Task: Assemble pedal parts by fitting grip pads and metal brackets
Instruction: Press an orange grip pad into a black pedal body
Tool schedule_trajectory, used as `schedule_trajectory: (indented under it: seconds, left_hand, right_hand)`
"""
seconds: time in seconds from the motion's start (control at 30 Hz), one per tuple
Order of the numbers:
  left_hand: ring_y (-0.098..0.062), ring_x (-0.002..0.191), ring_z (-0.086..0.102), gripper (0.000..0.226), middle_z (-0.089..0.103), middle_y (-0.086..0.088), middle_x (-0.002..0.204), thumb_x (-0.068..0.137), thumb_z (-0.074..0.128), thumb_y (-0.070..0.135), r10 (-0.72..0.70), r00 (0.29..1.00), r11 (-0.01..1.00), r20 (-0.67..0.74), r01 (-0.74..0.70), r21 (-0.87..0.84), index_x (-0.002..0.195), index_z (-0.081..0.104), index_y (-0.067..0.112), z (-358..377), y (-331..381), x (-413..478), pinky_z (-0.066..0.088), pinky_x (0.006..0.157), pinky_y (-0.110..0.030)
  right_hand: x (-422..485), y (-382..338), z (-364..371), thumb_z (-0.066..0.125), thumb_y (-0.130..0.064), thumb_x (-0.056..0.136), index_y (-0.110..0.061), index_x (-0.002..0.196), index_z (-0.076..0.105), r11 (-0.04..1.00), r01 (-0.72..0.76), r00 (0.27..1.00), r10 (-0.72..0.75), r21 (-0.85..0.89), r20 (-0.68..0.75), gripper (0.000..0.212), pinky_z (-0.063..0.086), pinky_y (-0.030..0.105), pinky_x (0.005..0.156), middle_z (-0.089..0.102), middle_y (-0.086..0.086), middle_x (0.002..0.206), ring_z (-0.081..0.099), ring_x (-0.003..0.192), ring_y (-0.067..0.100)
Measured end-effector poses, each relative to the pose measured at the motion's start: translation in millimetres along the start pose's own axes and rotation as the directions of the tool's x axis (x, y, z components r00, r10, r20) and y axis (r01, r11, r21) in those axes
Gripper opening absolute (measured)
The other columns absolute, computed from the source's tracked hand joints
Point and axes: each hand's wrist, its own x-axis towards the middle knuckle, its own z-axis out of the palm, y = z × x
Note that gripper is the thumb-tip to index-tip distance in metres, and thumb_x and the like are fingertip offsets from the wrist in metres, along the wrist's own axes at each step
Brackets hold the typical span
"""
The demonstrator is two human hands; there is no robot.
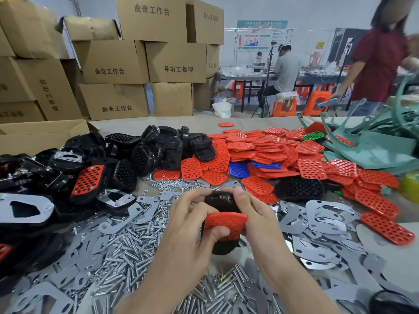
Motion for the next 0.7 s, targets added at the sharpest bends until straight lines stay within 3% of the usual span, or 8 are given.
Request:
schedule_trajectory:
  seconds: [0.1, 0.17, 0.2, 0.27, 0.33, 0.4, 0.53, 0.7]
  left_hand:
    - [-0.008, 0.117, 0.053, 0.015, 0.052, 0.026, 0.117, 0.091, 0.058, 0.057, 0.022, 0.999, 1.000, -0.028, -0.023, -0.022, 0.097, 0.057, 0.043, 0.8, 5.0, -0.1, 0.039, 0.095, -0.014]
    - [-0.005, 0.098, 0.062, 0.020, 0.066, 0.021, 0.099, 0.084, 0.063, 0.059, -0.121, 0.993, 0.978, 0.011, 0.121, -0.172, 0.098, 0.063, 0.044, 1.4, 11.3, 0.8, 0.050, 0.083, -0.023]
    - [-0.004, 0.092, 0.066, 0.023, 0.070, 0.019, 0.095, 0.081, 0.067, 0.059, -0.215, 0.975, 0.934, 0.055, 0.222, -0.281, 0.099, 0.066, 0.045, 2.1, 14.1, 2.0, 0.053, 0.079, -0.026]
    - [-0.004, 0.089, 0.071, 0.020, 0.076, 0.014, 0.093, 0.081, 0.079, 0.048, -0.341, 0.933, 0.810, 0.113, 0.353, -0.467, 0.099, 0.072, 0.043, 3.8, 15.3, 5.3, 0.055, 0.075, -0.019]
    - [-0.005, 0.089, 0.073, 0.021, 0.078, 0.009, 0.095, 0.079, 0.075, 0.037, -0.440, 0.889, 0.700, 0.125, 0.427, -0.572, 0.099, 0.076, 0.030, 3.3, 11.1, 9.2, 0.053, 0.072, -0.012]
    - [-0.006, 0.088, 0.074, 0.026, 0.079, 0.007, 0.095, 0.079, 0.071, 0.032, -0.513, 0.851, 0.637, 0.113, 0.466, -0.614, 0.102, 0.074, 0.021, 1.6, 5.0, 12.0, 0.052, 0.066, -0.011]
    - [-0.006, 0.086, 0.074, 0.016, 0.079, 0.006, 0.094, 0.089, 0.069, 0.021, -0.555, 0.827, 0.620, 0.096, 0.487, -0.615, 0.104, 0.074, 0.020, -1.2, -1.7, 13.0, 0.053, 0.062, -0.011]
    - [-0.005, 0.091, 0.073, 0.020, 0.078, 0.007, 0.099, 0.089, 0.067, 0.028, -0.531, 0.841, 0.636, 0.107, 0.479, -0.604, 0.107, 0.074, 0.024, -2.5, -3.3, 11.9, 0.053, 0.070, -0.011]
  right_hand:
    - [-0.8, -2.1, -1.5, 0.058, -0.057, 0.089, -0.017, 0.100, 0.079, 1.000, 0.023, 0.998, -0.023, 0.010, -0.057, 0.046, 0.052, 0.040, 0.083, 0.077, 0.018, 0.100, 0.070, 0.086, 0.022]
    - [-0.2, -1.5, -1.7, 0.060, -0.055, 0.089, -0.011, 0.097, 0.077, 0.999, 0.034, 0.994, -0.034, -0.005, -0.100, 0.048, 0.050, 0.037, 0.078, 0.074, 0.024, 0.098, 0.066, 0.080, 0.022]
    - [0.3, -1.1, -1.3, 0.061, -0.053, 0.090, -0.013, 0.094, 0.077, 0.999, 0.035, 0.993, -0.037, -0.022, -0.109, 0.043, 0.051, 0.034, 0.077, 0.076, 0.020, 0.095, 0.066, 0.078, 0.019]
    - [1.6, 0.6, -0.6, 0.060, -0.042, 0.097, -0.024, 0.089, 0.079, 0.997, 0.038, 0.993, -0.046, -0.072, -0.111, 0.027, 0.053, 0.030, 0.076, 0.079, 0.008, 0.088, 0.067, 0.076, 0.013]
    - [1.8, 3.3, -1.0, 0.057, -0.034, 0.103, -0.030, 0.089, 0.079, 0.992, 0.027, 0.995, -0.038, -0.121, -0.090, 0.027, 0.055, 0.031, 0.081, 0.080, 0.002, 0.089, 0.070, 0.080, 0.011]
    - [1.3, 6.5, -1.4, 0.056, -0.030, 0.105, -0.032, 0.092, 0.080, 0.992, 0.015, 0.999, -0.021, -0.129, -0.045, 0.027, 0.057, 0.029, 0.083, 0.080, 0.001, 0.094, 0.073, 0.087, 0.012]
    - [-0.3, 7.1, -0.1, 0.057, -0.026, 0.105, -0.033, 0.091, 0.081, 0.993, 0.006, 1.000, -0.007, -0.120, -0.006, 0.029, 0.052, 0.012, 0.069, 0.081, -0.005, 0.091, 0.075, 0.084, 0.004]
    - [0.4, 7.9, -1.0, 0.057, -0.025, 0.105, -0.024, 0.096, 0.080, 0.992, -0.019, 0.999, 0.014, -0.126, -0.040, 0.024, 0.053, 0.011, 0.069, 0.081, -0.006, 0.093, 0.075, 0.087, 0.005]
